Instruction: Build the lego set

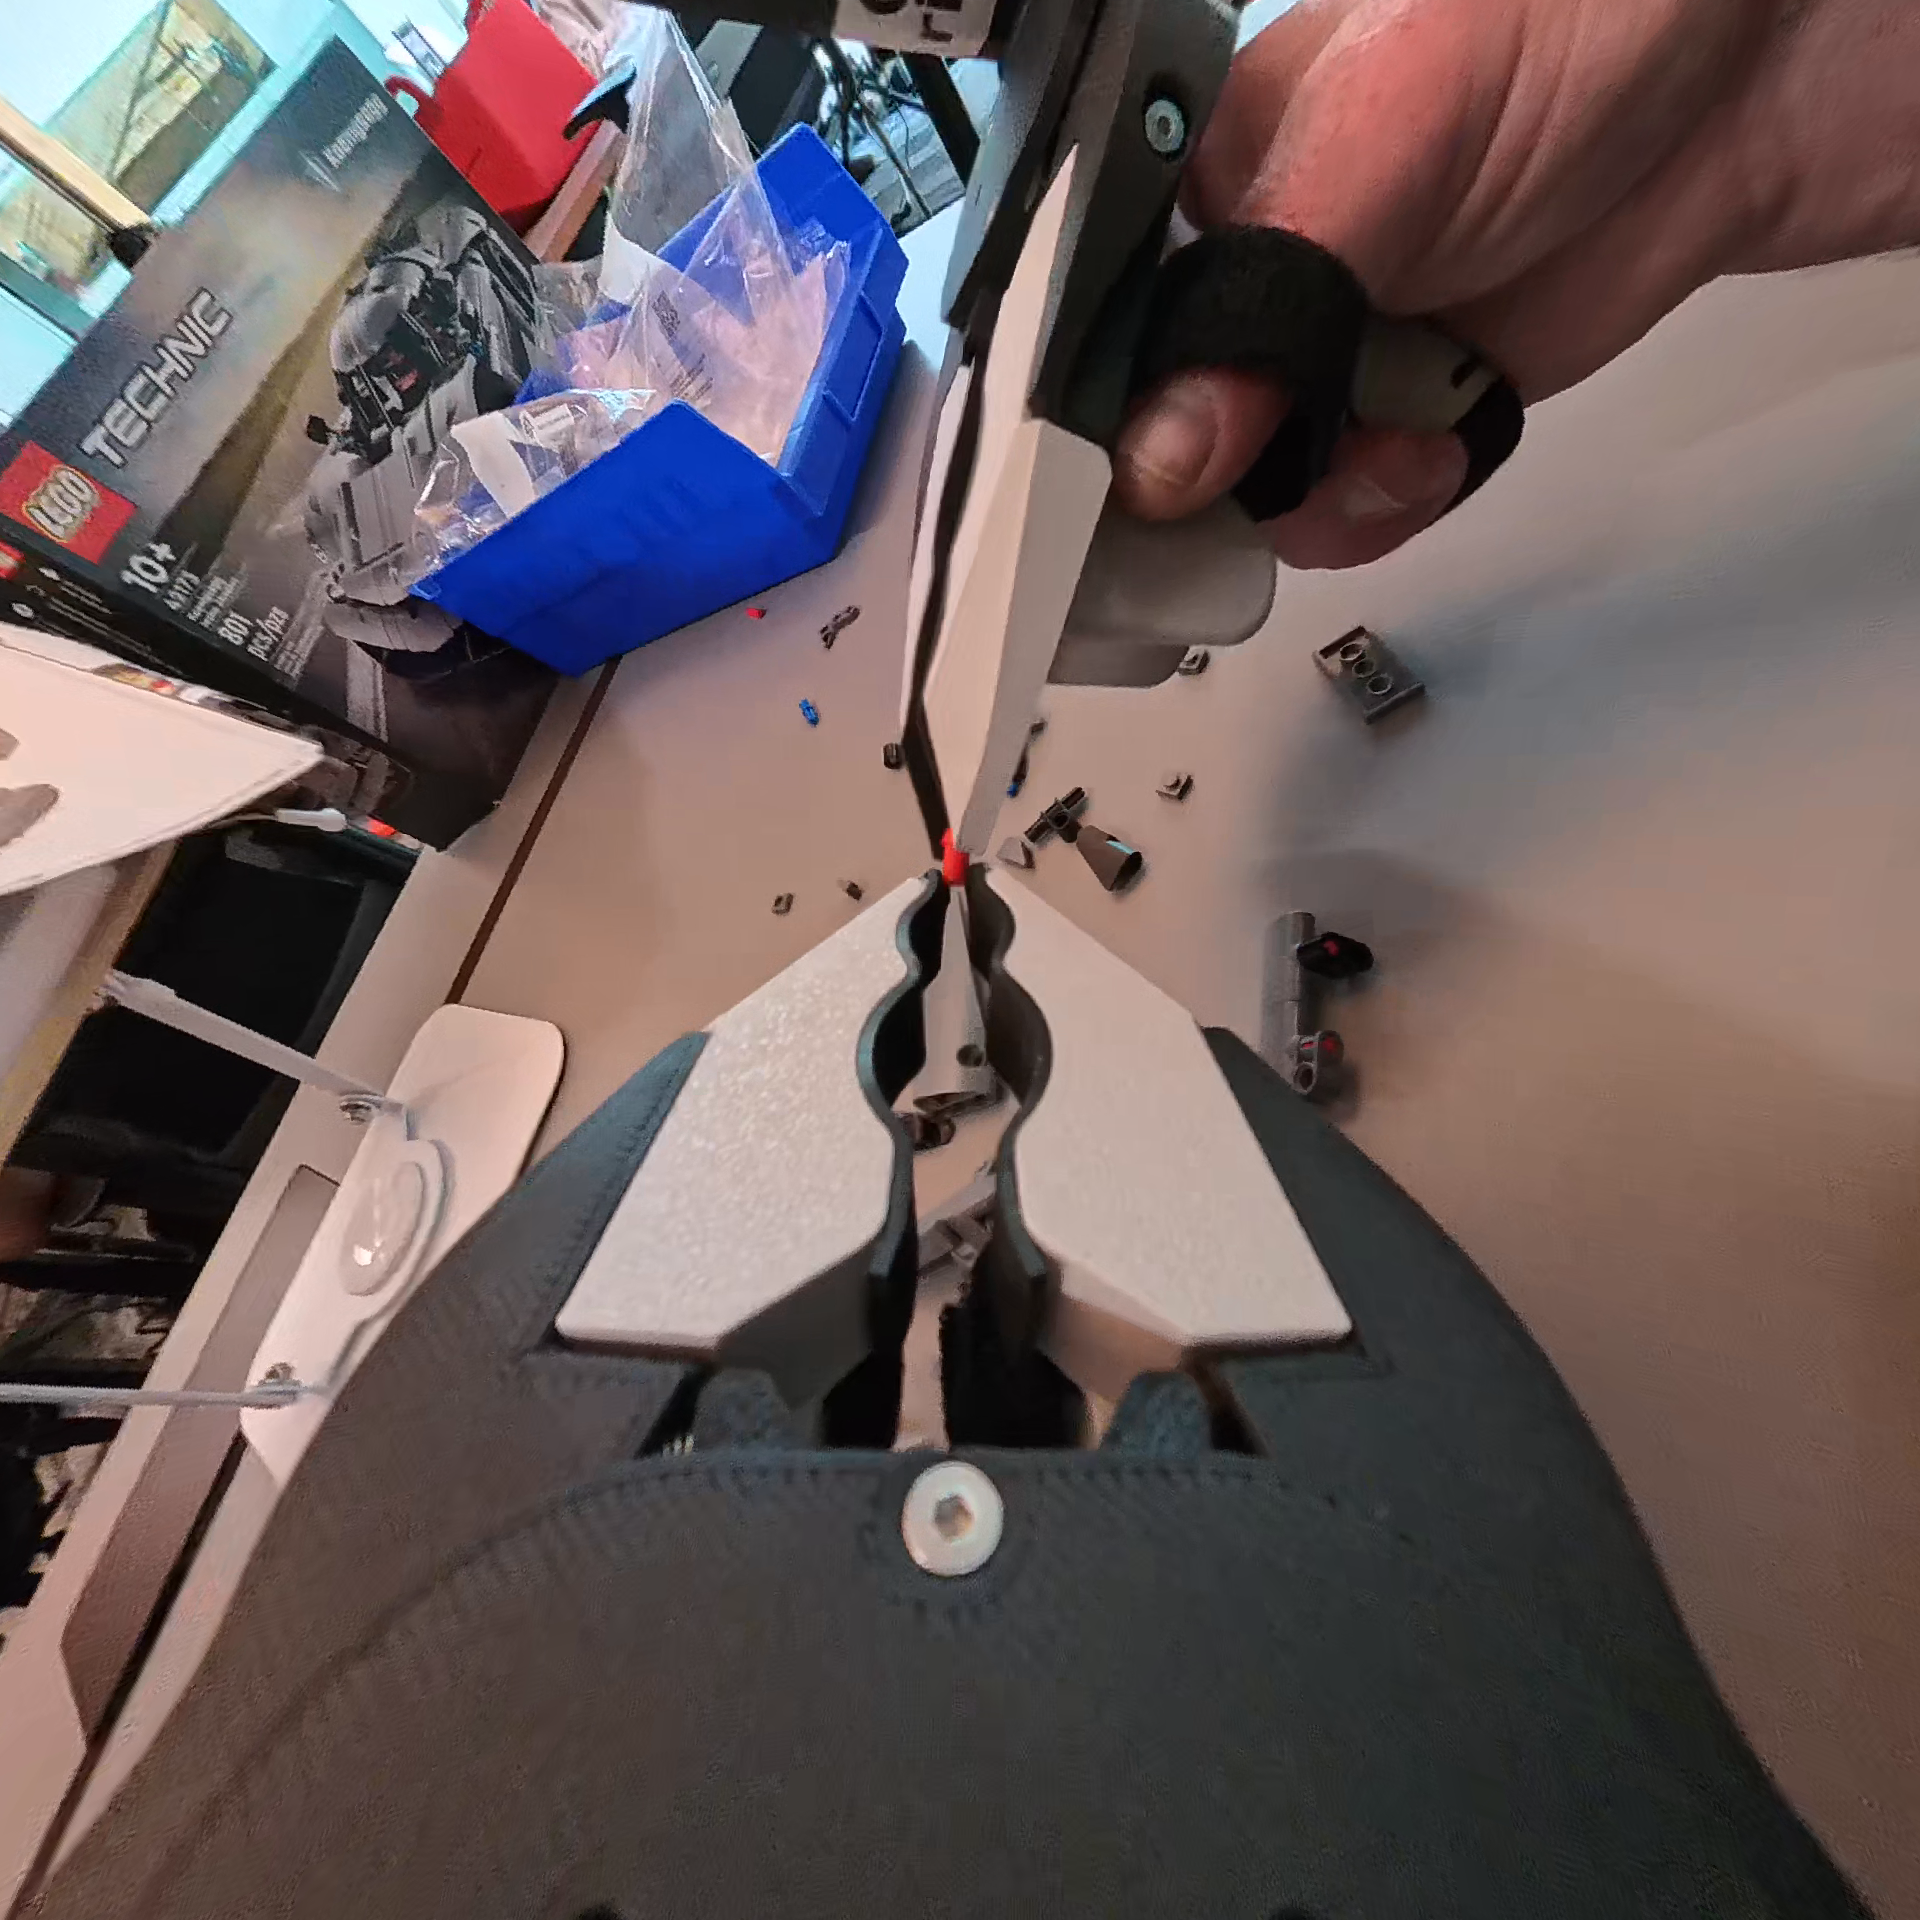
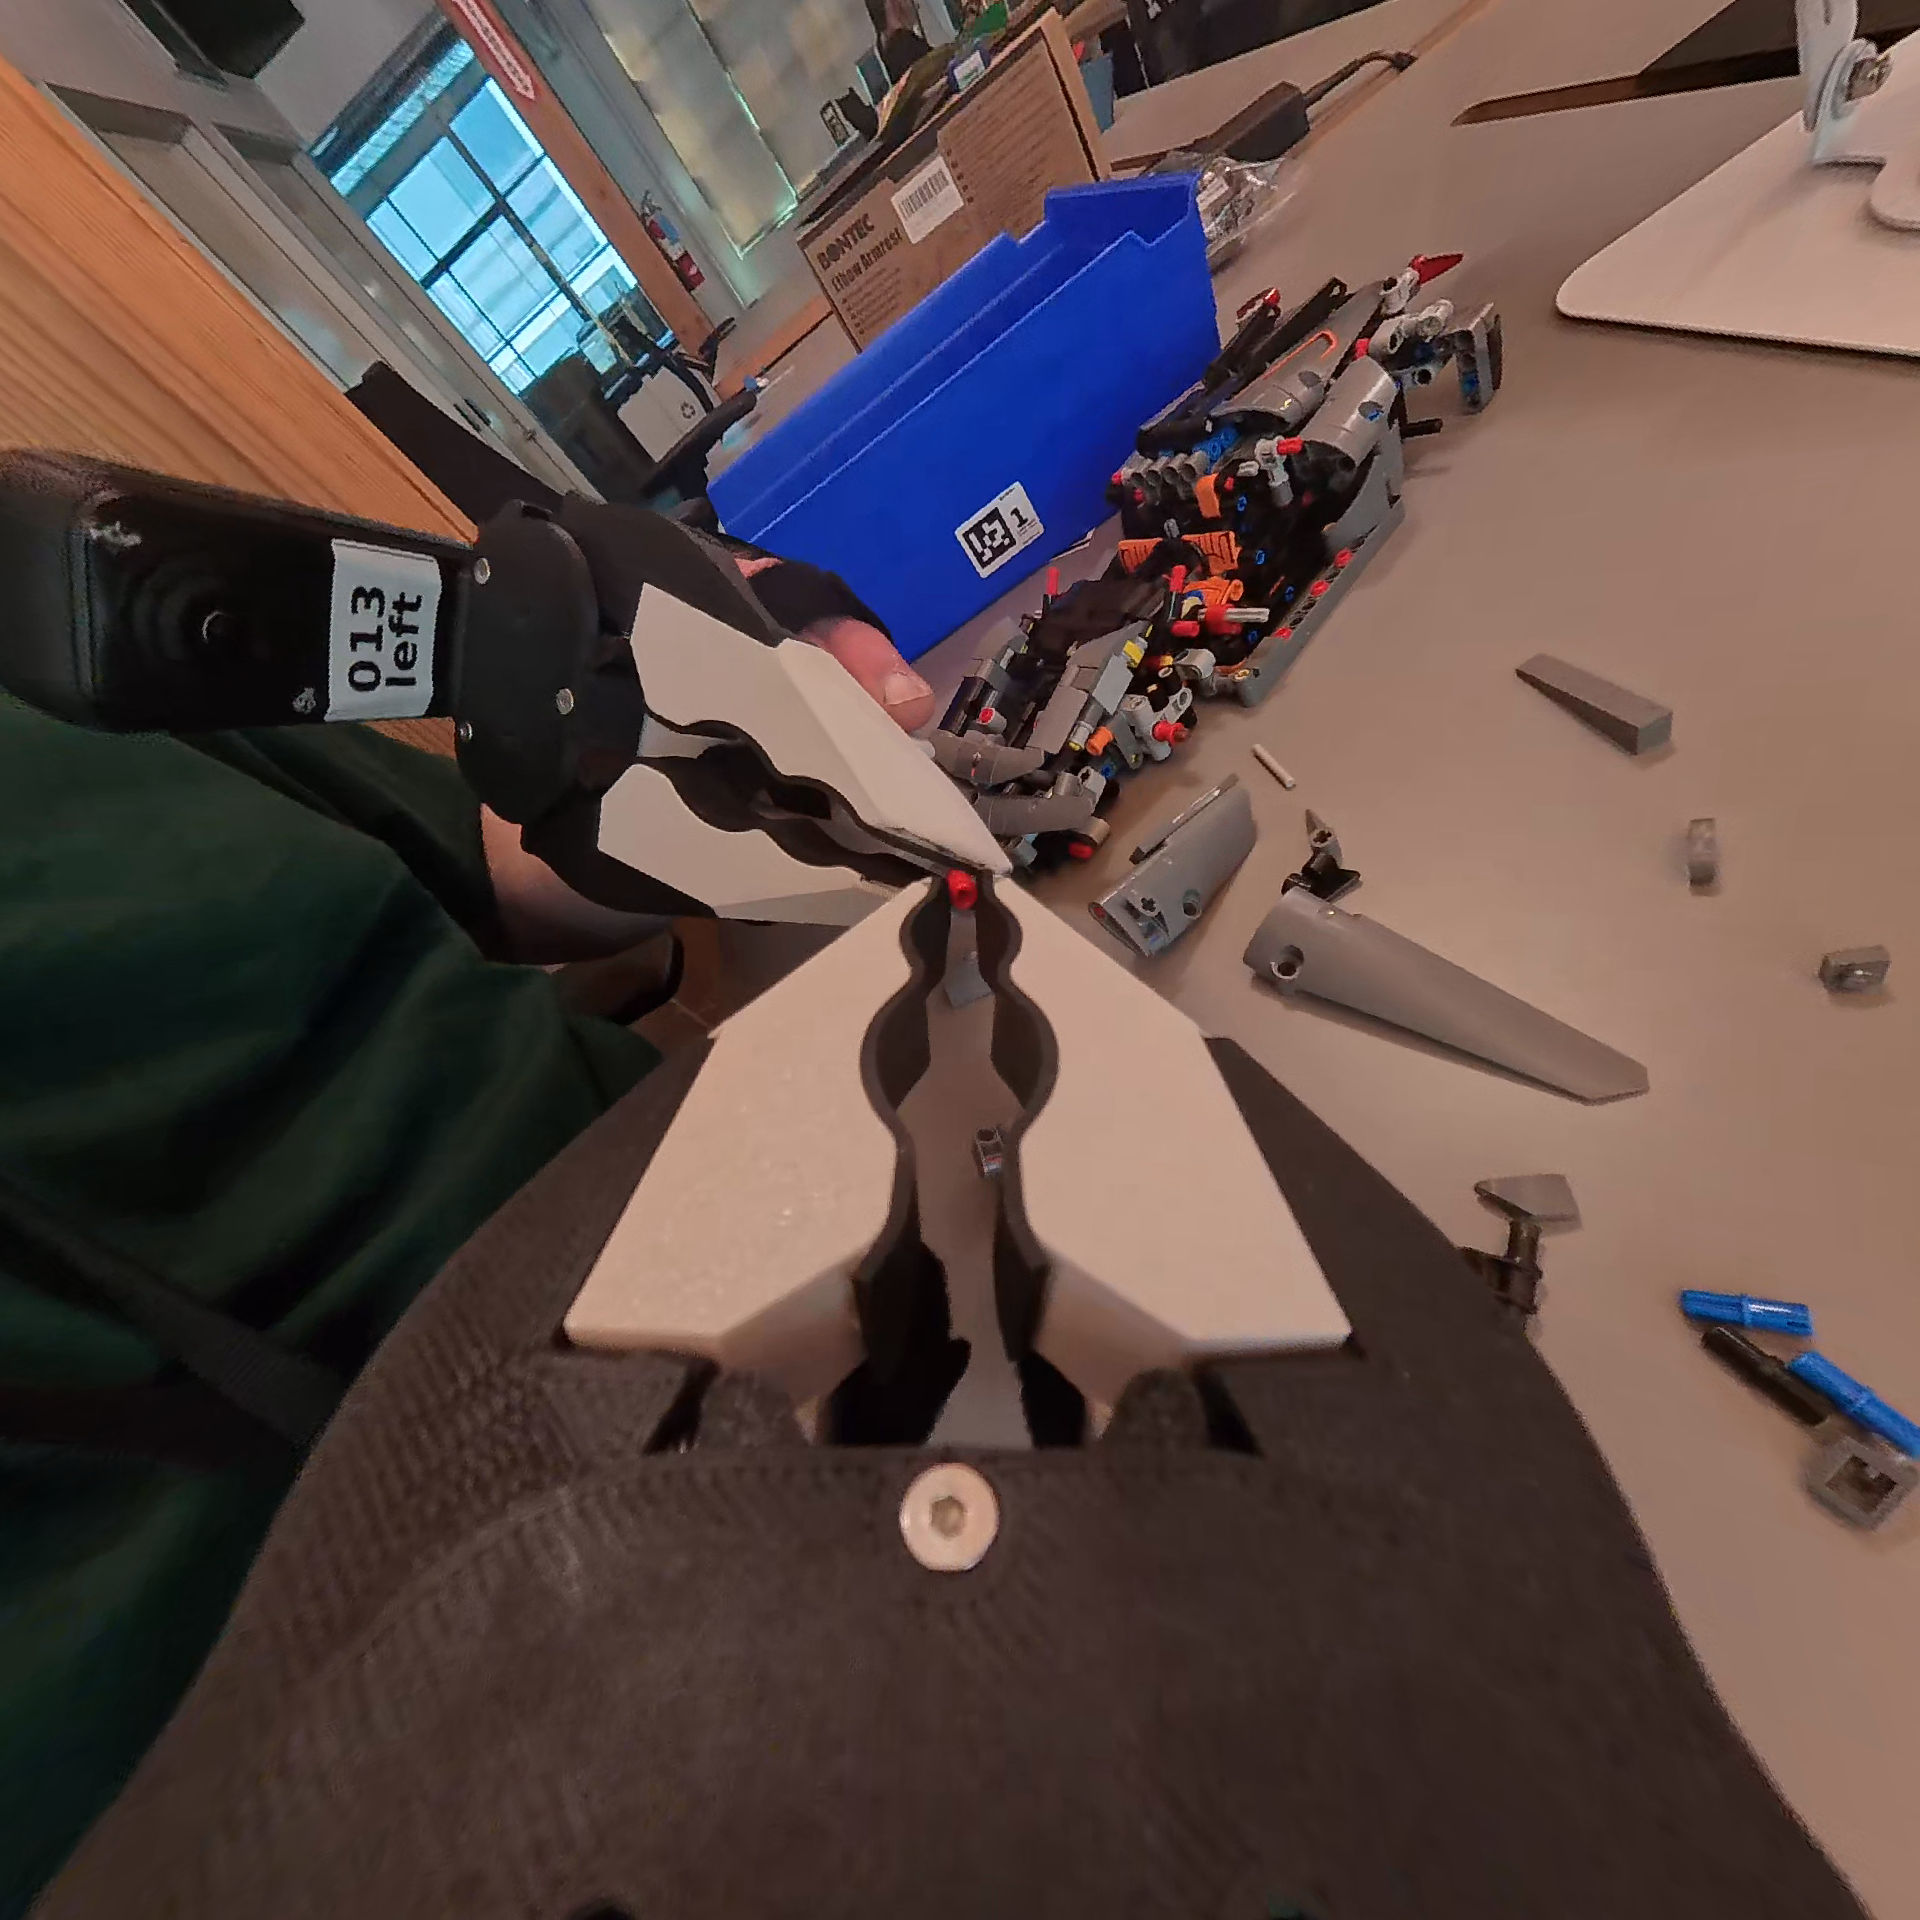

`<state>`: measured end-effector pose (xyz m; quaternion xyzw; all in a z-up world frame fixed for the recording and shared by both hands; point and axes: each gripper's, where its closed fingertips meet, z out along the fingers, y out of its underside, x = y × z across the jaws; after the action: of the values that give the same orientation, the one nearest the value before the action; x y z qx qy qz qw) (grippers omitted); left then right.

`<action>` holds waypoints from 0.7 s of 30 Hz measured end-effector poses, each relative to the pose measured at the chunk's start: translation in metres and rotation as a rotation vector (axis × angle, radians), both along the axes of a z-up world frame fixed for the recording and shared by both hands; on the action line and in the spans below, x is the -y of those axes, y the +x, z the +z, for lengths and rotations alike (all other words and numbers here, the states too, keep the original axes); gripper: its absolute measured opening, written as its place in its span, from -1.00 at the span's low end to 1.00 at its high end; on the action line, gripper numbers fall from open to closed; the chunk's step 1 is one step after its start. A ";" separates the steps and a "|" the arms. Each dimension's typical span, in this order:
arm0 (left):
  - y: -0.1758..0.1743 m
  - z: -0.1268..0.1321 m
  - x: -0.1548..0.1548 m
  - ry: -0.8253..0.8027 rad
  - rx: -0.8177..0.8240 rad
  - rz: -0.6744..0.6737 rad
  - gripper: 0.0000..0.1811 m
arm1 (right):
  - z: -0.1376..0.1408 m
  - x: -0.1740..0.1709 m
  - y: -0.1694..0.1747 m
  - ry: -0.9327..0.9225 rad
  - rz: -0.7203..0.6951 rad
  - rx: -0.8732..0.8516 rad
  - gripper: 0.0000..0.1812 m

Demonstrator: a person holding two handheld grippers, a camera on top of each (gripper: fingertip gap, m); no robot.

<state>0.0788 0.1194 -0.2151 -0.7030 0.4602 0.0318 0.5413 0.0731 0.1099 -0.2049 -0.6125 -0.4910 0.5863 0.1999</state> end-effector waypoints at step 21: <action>-0.002 -0.091 0.041 -0.409 -0.015 0.160 -0.84 | -0.096 0.015 0.020 0.165 0.238 0.483 -0.96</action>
<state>0.0763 0.0787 -0.3058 -0.8321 0.4040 -0.0139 0.3797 0.0932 0.0953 -0.3006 -0.6541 -0.6390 0.4008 0.0560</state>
